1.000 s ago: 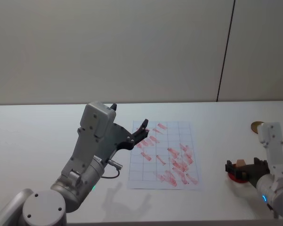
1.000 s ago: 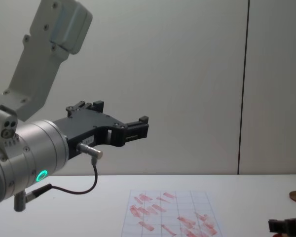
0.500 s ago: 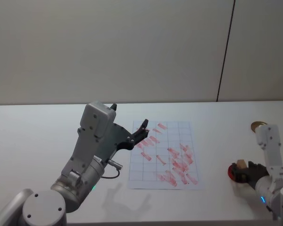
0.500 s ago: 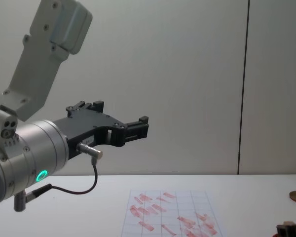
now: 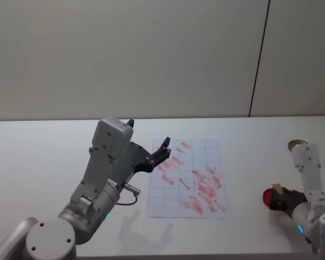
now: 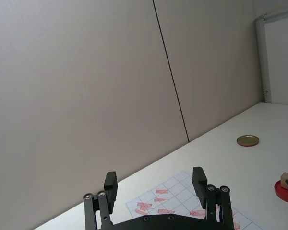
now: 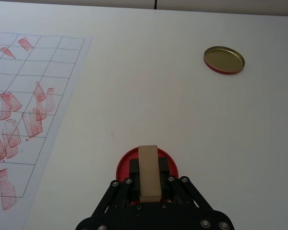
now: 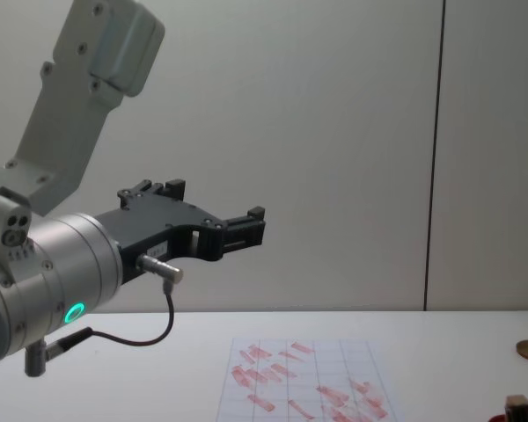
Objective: Use the one hand to pick up the stamp and affix it onto the A4 paper.
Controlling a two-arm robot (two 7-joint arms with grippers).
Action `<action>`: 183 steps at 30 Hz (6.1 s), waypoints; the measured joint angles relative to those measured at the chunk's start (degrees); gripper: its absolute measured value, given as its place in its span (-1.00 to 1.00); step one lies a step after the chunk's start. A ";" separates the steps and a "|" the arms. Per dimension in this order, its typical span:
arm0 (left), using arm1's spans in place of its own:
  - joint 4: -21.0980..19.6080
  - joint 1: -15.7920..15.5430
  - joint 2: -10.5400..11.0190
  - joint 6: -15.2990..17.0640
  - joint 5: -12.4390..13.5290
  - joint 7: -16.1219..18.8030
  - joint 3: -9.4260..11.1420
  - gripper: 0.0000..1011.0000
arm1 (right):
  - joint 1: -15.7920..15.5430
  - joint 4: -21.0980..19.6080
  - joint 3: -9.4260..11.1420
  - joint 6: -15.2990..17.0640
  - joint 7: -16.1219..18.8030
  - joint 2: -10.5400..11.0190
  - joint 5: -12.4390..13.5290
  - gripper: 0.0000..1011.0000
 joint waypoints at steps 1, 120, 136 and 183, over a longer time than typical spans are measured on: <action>0.00 0.00 0.00 0.00 0.00 0.00 0.00 0.96 | 0.07 0.10 0.01 0.06 -0.05 -0.04 -0.05 -0.57; 0.00 0.00 0.00 0.00 0.00 0.00 0.00 0.96 | 6.80 5.38 -6.71 7.45 -0.60 -11.27 -9.01 -0.57; 0.00 0.00 0.00 0.00 0.00 0.00 0.00 0.96 | 8.89 10.48 -6.32 6.01 -1.75 -12.41 -9.63 -0.57; 0.00 0.00 0.00 0.00 0.00 0.00 0.00 0.96 | 11.17 18.38 -4.05 4.90 -1.63 -13.79 -6.62 -0.57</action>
